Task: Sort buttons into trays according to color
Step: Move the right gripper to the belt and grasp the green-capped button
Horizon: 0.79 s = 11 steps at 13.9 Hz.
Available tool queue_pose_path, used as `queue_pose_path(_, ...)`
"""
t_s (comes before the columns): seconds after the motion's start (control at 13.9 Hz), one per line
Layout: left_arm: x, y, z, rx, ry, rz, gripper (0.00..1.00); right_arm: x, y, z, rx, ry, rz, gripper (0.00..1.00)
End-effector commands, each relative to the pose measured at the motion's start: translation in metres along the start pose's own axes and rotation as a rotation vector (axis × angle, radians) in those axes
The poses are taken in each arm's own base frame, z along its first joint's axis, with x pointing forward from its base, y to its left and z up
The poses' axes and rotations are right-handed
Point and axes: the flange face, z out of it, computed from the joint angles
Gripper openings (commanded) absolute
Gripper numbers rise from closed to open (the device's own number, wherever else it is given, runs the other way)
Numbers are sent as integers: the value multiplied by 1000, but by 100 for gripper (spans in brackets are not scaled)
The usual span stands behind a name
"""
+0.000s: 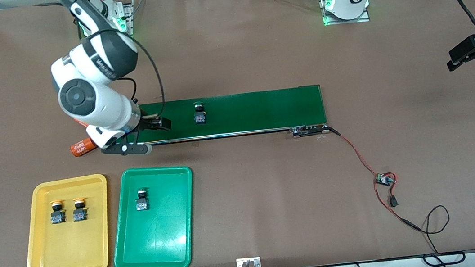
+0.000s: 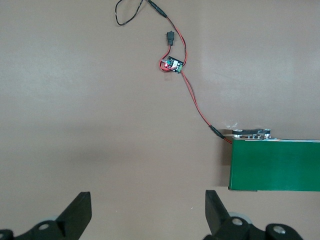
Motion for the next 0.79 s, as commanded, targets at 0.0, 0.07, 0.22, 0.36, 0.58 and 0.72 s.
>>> queue_pose_path(0.0,-2,-1,-2,-14,11,15,100,-37,-18,5,-13,30,35,100)
queue_pose_path(0.07,-2,-1,-2,-14,9,15,100,-44,-26,9,-23,51,41,100)
queue_pose_path(0.22,-2,-2,-1,-14,8,11,100,-65,-46,26,-34,92,52,100)
queue_pose_path(0.36,-2,-5,0,-14,6,6,100,-81,-52,52,-30,142,60,100)
queue_pose_path(0.58,-1,-9,1,-15,2,0,100,-92,-51,77,-28,146,69,100)
queue_pose_path(0.72,0,-21,5,-16,-6,-20,100,-97,-50,85,-49,148,49,100)
